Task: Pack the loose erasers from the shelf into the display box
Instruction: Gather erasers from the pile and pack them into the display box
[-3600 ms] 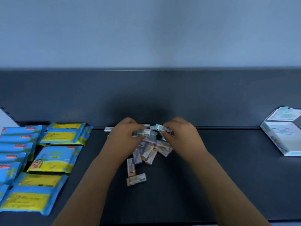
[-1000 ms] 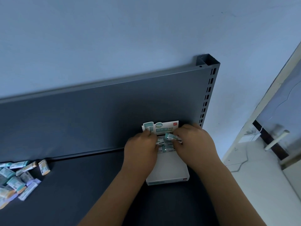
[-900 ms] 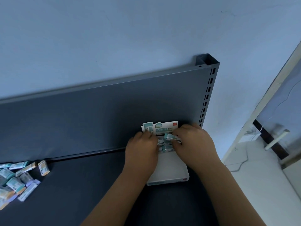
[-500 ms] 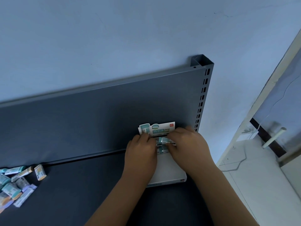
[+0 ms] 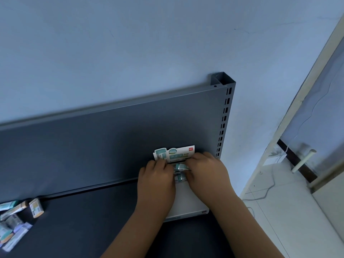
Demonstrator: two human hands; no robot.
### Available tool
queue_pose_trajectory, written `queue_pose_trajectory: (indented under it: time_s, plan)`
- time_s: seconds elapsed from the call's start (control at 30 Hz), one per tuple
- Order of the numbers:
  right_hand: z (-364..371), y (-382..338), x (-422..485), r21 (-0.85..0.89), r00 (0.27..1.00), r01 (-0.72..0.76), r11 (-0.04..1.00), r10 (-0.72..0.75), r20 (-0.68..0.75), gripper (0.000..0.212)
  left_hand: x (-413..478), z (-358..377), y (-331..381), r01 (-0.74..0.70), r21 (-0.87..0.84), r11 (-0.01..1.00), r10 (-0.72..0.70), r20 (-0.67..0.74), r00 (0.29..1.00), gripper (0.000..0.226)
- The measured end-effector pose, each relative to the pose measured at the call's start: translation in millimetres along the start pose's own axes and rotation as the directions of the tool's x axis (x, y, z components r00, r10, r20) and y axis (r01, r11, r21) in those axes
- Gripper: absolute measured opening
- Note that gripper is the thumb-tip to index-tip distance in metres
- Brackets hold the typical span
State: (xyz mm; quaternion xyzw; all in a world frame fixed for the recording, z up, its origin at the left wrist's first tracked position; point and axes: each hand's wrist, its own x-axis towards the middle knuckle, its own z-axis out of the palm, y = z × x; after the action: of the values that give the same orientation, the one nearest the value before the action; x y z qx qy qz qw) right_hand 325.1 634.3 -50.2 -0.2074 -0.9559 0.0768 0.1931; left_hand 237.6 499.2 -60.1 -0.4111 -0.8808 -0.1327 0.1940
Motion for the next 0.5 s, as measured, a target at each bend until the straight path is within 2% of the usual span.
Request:
queue_pose_trajectory:
  time_s: [0.5]
  plan:
    - [4.8, -1.5, -5.8, -0.028, 1.000, 0.013, 1.000, -0.014, -0.018, 0.011, -1.8, 0.7, -0.9, 0.026, -0.020, 0.999, -0.026, -0.002, 1.000, 0.027]
